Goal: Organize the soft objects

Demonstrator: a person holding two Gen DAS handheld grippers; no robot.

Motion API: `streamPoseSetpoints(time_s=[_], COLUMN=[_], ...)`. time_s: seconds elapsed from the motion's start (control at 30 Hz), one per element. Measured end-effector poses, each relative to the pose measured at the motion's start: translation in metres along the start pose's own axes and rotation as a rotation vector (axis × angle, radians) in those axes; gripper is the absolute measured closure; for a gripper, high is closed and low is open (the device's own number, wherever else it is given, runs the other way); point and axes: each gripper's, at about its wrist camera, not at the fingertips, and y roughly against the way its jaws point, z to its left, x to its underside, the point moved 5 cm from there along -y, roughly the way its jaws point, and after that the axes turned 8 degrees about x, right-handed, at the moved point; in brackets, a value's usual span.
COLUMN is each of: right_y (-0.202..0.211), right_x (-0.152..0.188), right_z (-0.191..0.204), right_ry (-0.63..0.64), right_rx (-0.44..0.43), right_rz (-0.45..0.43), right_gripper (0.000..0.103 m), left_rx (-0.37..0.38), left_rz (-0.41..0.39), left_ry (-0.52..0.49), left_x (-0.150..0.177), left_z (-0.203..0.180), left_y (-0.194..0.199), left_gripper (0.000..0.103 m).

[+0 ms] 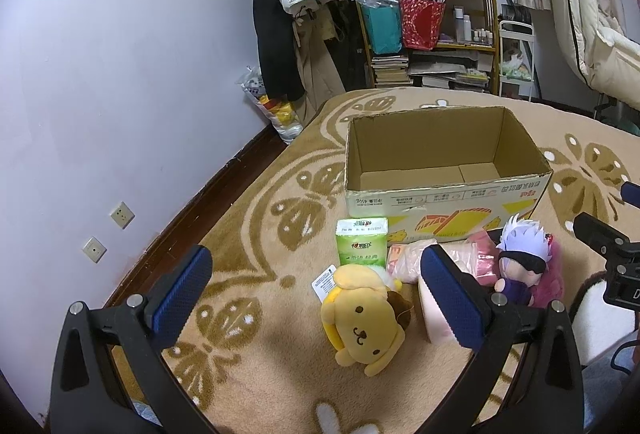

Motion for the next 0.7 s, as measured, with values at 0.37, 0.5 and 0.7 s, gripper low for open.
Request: streamPoseSetpoints(time_s=[0.37, 0.5, 0.7], right_y=[0.0002, 0.0000, -0.0003], right_x=[-0.0001, -0.0001, 0.0000], right_z=[0.0000, 0.0000, 0.0000], right_ry=[0.001, 0.001, 0.000], right_rx=[0.001, 0.001, 0.001], right_rz=[0.000, 0.000, 0.001], right_gripper=[0.000, 0.000, 0.000], left_rx=[-0.003, -0.005, -0.008], left_rz=[0.002, 0.005, 0.011], left_ry=[-0.004, -0.006, -0.009], left_x=[0.0003, 0.0012, 0.0013], left_z=[0.0005, 0.0007, 0.0011], left_y=[-0.0010, -0.0013, -0.0025], left_gripper=[0.000, 0.000, 0.000])
